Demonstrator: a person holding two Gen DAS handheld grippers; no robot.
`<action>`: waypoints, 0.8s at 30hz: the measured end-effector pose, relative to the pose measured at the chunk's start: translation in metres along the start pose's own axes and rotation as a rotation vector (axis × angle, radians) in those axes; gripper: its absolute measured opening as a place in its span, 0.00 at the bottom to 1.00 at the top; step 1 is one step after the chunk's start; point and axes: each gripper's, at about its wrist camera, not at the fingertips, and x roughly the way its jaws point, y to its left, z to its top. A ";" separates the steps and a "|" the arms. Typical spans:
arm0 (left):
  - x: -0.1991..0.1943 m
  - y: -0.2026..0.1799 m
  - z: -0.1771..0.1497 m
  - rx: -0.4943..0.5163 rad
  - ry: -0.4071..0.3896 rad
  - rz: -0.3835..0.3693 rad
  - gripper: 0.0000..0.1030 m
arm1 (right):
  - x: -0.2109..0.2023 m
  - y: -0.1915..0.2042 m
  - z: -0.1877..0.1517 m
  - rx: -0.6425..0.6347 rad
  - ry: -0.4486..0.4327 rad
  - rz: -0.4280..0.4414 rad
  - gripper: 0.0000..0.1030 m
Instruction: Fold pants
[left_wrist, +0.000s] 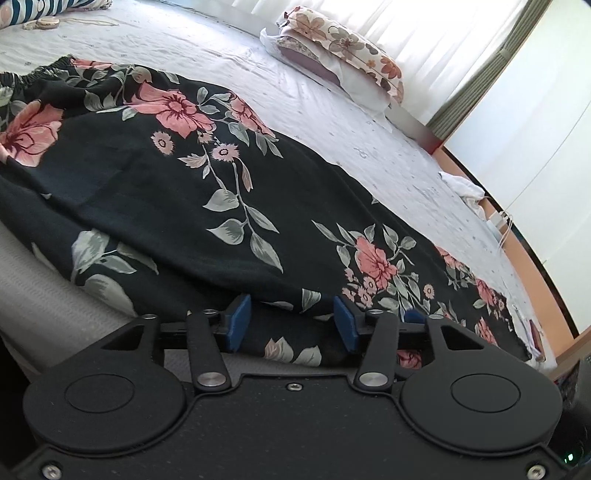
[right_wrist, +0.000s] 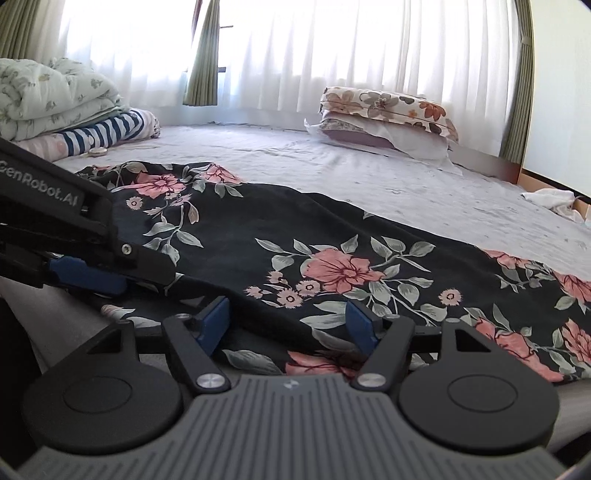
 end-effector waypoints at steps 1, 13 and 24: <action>0.002 0.001 0.001 -0.017 -0.005 -0.001 0.49 | -0.001 0.000 -0.001 0.002 0.001 0.001 0.76; -0.005 0.016 0.001 -0.130 -0.131 0.051 0.66 | -0.009 0.005 -0.009 0.007 0.000 0.050 0.76; -0.013 0.013 0.016 -0.098 -0.157 0.091 0.00 | -0.005 0.026 -0.003 -0.053 -0.028 0.093 0.76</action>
